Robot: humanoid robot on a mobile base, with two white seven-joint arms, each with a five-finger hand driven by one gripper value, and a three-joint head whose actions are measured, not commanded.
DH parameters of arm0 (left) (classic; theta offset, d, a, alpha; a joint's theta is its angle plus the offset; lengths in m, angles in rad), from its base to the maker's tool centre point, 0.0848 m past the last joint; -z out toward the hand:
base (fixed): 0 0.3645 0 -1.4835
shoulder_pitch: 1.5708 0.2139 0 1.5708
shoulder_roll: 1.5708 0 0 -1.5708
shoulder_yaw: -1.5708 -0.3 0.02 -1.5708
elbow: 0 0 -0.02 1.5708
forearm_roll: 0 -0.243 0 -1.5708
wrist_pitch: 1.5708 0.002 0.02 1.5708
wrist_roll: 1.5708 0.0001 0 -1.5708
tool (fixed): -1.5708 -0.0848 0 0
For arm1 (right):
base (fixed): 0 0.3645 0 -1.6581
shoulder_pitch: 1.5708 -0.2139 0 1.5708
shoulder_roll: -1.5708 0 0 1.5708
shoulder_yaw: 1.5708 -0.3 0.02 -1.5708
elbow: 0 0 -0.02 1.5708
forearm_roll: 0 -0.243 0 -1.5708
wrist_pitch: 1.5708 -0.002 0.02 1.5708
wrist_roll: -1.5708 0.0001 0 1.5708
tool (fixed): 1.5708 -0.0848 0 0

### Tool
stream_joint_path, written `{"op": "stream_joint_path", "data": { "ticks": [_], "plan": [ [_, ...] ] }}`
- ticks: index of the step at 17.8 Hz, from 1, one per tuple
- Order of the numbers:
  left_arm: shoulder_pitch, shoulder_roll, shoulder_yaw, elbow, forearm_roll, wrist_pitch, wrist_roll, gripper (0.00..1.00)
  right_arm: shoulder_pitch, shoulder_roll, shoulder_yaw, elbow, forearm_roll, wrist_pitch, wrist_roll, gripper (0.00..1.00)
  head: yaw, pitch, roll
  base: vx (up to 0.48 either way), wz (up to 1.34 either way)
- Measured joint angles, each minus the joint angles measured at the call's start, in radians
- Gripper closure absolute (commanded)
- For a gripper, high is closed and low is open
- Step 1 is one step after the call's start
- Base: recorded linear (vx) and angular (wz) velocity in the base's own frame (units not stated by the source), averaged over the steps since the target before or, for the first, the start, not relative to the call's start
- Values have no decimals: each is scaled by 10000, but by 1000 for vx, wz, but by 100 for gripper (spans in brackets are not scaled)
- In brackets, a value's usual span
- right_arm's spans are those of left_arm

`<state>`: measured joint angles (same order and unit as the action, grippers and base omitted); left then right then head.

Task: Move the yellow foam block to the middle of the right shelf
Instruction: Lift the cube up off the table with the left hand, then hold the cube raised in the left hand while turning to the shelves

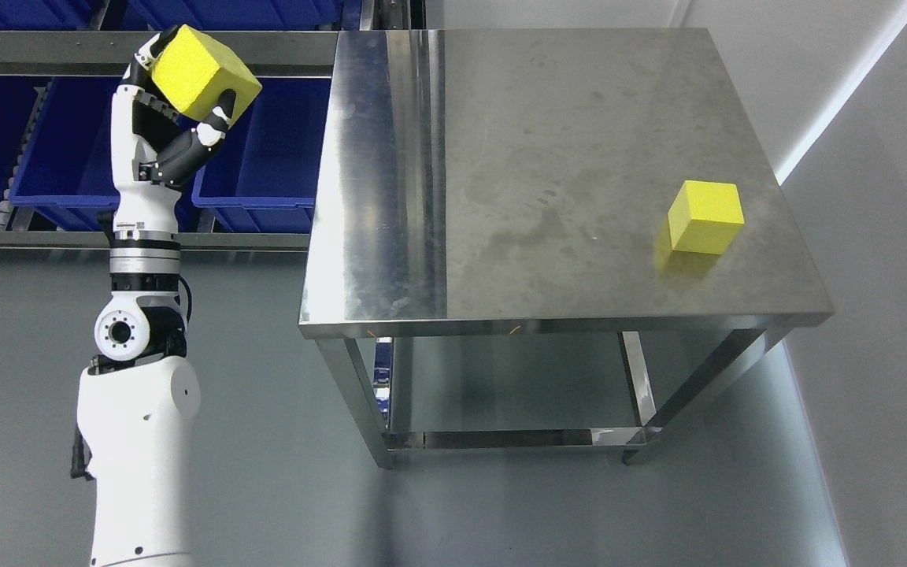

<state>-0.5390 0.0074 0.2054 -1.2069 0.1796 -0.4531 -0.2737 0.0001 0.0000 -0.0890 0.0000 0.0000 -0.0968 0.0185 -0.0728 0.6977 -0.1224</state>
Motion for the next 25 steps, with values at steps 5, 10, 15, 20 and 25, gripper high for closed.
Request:
{"op": "stream_joint_path", "data": {
  "ticks": [5,10,15,20,25],
  "plan": [
    [136,-27,192,-18,26,-42,-38,55,-1,0,0,0,0,0,0,0,0,0,0,-3,0],
    [188,-46,275,-31,29,195,-56,56,-1,0,0,0,0,0,0,0,0,0,0,0,0],
    [216,-56,347,-37,29,365,-56,56,-2,0,0,0,0,0,0,0,0,0,0,2,36],
    [223,-63,398,-42,29,400,-57,56,-2,0,0,0,0,0,0,0,0,0,0,2,79],
    [224,-67,447,-55,35,402,-59,56,-1,0,0,0,0,0,-1,0,0,-1,0,14,338]
  ]
}}
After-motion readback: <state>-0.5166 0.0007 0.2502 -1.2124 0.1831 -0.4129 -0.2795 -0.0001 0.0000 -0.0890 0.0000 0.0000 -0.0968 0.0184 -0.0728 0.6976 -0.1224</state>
